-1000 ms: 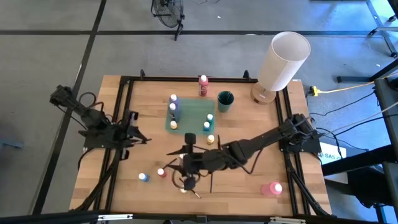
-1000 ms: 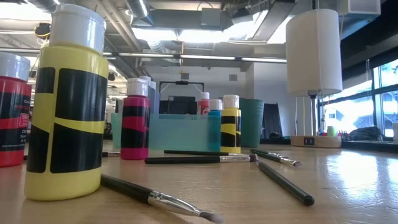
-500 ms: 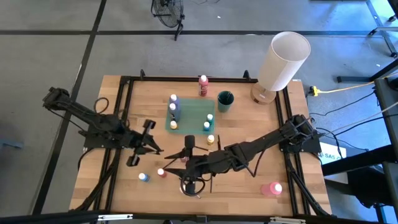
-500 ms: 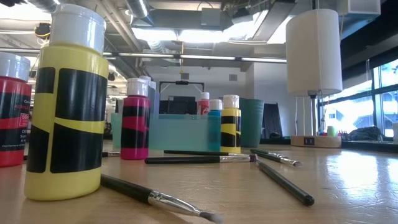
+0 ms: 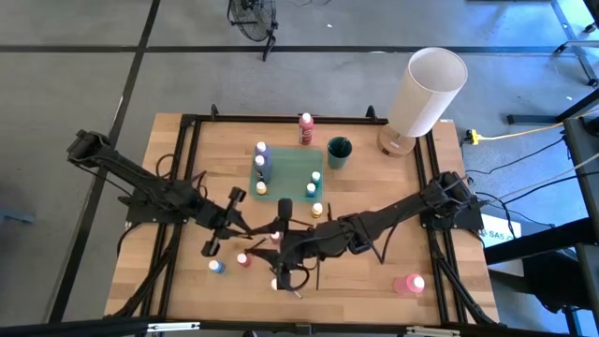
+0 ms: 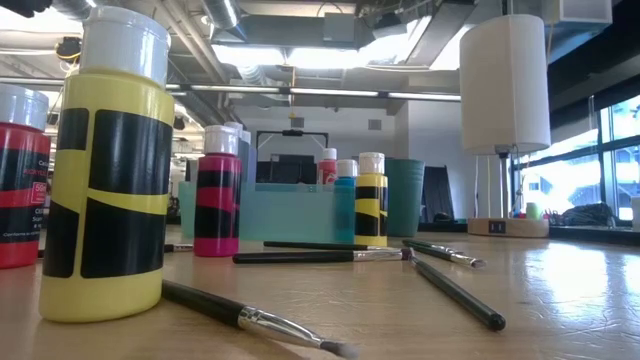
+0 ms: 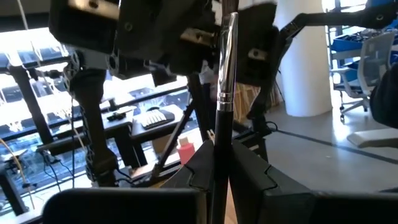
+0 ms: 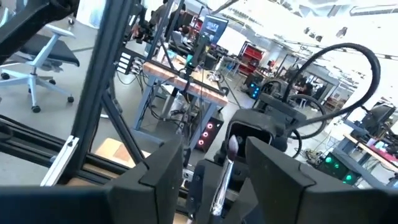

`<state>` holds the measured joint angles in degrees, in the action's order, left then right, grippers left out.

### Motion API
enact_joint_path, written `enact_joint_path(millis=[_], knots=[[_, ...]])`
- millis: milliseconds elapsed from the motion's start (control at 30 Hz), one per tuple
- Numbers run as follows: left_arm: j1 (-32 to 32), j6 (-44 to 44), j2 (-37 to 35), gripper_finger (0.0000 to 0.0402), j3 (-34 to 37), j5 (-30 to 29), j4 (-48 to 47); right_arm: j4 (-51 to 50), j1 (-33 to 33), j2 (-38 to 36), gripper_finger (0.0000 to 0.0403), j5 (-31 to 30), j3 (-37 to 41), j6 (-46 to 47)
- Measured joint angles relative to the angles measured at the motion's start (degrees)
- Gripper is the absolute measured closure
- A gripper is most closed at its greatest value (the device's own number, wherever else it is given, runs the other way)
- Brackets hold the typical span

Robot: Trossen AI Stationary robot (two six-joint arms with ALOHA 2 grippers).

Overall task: Pick & Place Paint Supplies
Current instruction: Put the black paint brush into the dark green cup

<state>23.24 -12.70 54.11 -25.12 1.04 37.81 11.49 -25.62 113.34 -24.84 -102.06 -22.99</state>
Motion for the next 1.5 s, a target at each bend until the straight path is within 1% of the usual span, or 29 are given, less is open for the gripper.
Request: enact_joint_path(millis=[100, 267, 333, 467, 533, 933, 1100, 1500], knots=[[0.00, -1.30, -0.02, 0.0376, 0.00, -0.04, 1.43, -0.73, 0.76, 0.00, 0.0227, -0.01, 0.00, 1.51], [0.00, -2.49, 0.00, 0.0376, 0.00, -0.05, 0.96, -1.16, 2.26, 0.00, 0.0227, 0.06, 0.00, 5.95], [0.00, -2.39, 0.00, 0.0376, 0.00, -0.09, 0.99, -1.16, 2.74, 0.00, 0.0227, 1.62, 0.00, 6.86], [0.00, -2.98, 0.00, 0.0375, 0.00, -1.47, 1.08, -0.74, 3.50, 0.00, 0.0227, 7.48, 0.00, 7.69], [-0.21, -3.57, 0.00, 0.0375, 0.00, -1.84, 1.08, -0.80, 3.75, 0.00, 0.0227, 8.87, 0.00, 8.83], [-3.41, -3.96, 0.00, 0.0375, 0.00, -1.13, 1.02, -0.92, 4.99, 0.00, 0.0230, 9.01, 0.00, 9.72], [-3.54, -3.96, 0.00, 0.0375, 0.00, -0.08, 1.04, -1.03, 5.06, 0.00, 0.0261, 9.01, 0.00, 9.71], [-3.48, -2.94, 0.00, 0.0375, 0.00, 0.24, 1.02, -2.50, 5.06, 0.00, 0.0380, 8.91, 0.00, 10.18]])
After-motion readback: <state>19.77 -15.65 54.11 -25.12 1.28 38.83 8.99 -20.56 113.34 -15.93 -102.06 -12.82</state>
